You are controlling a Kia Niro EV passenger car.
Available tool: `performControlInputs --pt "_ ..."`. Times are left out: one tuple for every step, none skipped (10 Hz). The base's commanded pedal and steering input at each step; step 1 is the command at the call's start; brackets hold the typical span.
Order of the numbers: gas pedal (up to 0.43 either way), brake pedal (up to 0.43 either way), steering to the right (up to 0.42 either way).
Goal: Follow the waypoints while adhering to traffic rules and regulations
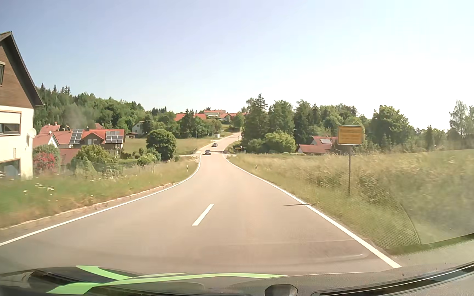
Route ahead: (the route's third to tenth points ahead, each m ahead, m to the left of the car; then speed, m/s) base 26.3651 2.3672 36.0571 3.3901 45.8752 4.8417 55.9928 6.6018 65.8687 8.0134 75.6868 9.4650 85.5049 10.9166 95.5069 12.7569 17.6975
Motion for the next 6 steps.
performControlInputs --pt "0.000 0.000 -0.019" --pt "0.000 0.000 -0.019" --pt "0.000 0.000 -0.019" --pt "0.000 0.000 -0.019" --pt "0.000 0.000 -0.019" --pt "0.000 0.000 -0.019"
